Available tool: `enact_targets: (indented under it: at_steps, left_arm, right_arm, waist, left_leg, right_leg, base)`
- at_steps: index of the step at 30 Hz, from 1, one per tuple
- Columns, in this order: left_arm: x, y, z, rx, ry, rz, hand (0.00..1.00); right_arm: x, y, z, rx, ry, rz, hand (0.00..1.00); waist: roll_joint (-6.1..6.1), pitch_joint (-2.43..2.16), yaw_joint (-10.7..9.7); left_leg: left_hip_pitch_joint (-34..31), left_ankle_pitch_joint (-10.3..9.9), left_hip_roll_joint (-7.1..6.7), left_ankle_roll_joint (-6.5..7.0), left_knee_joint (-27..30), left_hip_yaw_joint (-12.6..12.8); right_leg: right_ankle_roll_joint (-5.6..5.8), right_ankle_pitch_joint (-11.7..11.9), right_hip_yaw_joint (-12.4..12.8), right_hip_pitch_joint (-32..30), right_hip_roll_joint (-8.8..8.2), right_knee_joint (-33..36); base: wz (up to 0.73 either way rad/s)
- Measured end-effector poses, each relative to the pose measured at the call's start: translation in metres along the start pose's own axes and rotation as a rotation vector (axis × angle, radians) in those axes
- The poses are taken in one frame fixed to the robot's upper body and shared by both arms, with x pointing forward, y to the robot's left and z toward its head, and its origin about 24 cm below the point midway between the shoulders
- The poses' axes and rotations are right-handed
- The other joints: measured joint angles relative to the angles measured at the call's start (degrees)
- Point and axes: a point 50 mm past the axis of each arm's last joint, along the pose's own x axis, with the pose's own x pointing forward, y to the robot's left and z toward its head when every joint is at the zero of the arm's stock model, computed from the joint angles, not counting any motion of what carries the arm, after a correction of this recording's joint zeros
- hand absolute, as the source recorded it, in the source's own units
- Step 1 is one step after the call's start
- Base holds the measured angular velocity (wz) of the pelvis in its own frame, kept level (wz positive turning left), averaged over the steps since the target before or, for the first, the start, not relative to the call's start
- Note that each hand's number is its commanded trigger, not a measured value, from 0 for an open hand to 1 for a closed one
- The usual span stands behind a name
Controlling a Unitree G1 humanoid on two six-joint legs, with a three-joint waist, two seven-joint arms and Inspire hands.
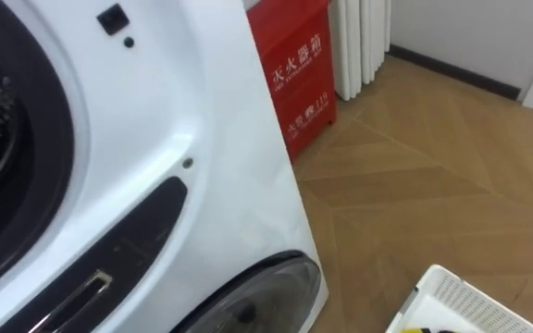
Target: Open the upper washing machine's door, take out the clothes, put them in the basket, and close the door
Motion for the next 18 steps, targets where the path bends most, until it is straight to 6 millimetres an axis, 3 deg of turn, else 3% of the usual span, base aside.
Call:
enact_targets:
  at_steps: [3,7,9,12,14,16,18]
  left_arm:
    - [-0.001,-0.001,0.0,0.001,-0.01,-0.004,0.0]
    - [-0.001,-0.001,0.0,0.001,-0.014,-0.003,0.0]
    - [-0.001,-0.002,0.0,-0.021,-0.014,-0.001,0.0]
    - [-0.002,-0.009,-0.001,-0.048,-0.009,-0.011,0.0]
    - [-0.003,-0.009,-0.004,-0.047,-0.007,-0.005,0.0]
    - [-0.003,-0.007,-0.005,-0.052,-0.006,0.009,0.0]
    - [-0.003,-0.002,-0.007,-0.071,0.003,0.041,0.0]
  right_arm:
    - [-0.005,-0.009,-0.01,0.021,0.026,-0.033,0.0]
    - [-0.017,-0.018,-0.049,0.063,0.158,-0.082,0.0]
    - [-0.027,-0.017,-0.08,0.088,0.273,-0.103,0.0]
    - [-0.041,-0.011,-0.114,0.105,0.411,-0.112,0.0]
    - [-0.049,-0.004,-0.132,0.097,0.482,-0.1,0.0]
    - [-0.056,0.005,-0.146,0.068,0.531,-0.069,0.0]
    - [-0.06,0.015,-0.156,-0.021,0.588,-0.011,0.0]
  waist:
    - [-0.36,0.04,-0.21]
    - [-3.1,-0.27,-0.07]
    - [-5.27,-0.3,1.92]
    - [-7.1,-0.29,3.62]
    - [-8.52,-0.25,4.77]
    - [-9.85,-0.54,6.54]
    - [-11.02,-0.35,8.2]
  left_leg:
    - [2.07,0.01,0.1,0.0,-0.29,-2.25]
    - [5.55,0.08,0.69,-0.13,-0.65,-6.63]
    - [7.0,0.18,1.47,-0.31,-0.79,-7.75]
    - [7.64,0.29,2.14,-0.48,-0.93,-11.16]
    - [8.47,0.31,2.28,-0.52,-1.16,-13.02]
    - [8.92,0.32,2.36,-0.54,-1.41,-14.05]
    - [9.53,0.38,2.3,-0.64,-1.89,-15.83]
  right_leg:
    - [-0.23,-0.35,-1.93,2.96,-0.54,-1.02]
    - [-0.66,-1.17,-6.28,8.44,-1.35,-3.71]
    - [-1.04,-0.64,-8.41,11.58,-1.33,-6.32]
    - [-1.54,0.86,-11.55,15.27,-1.33,-10.95]
    - [-1.7,1.11,-13.48,17.67,-1.48,-13.04]
    - [-1.79,1.38,-14.62,19.08,-1.5,-14.65]
    - [-1.73,1.8,-15.5,20.81,-1.49,-16.49]
  base:
    - [0.34]
    - [0.57]
    - [0.46]
    - [0.51]
    - [0.55]
    - [0.38]
    - [0.31]
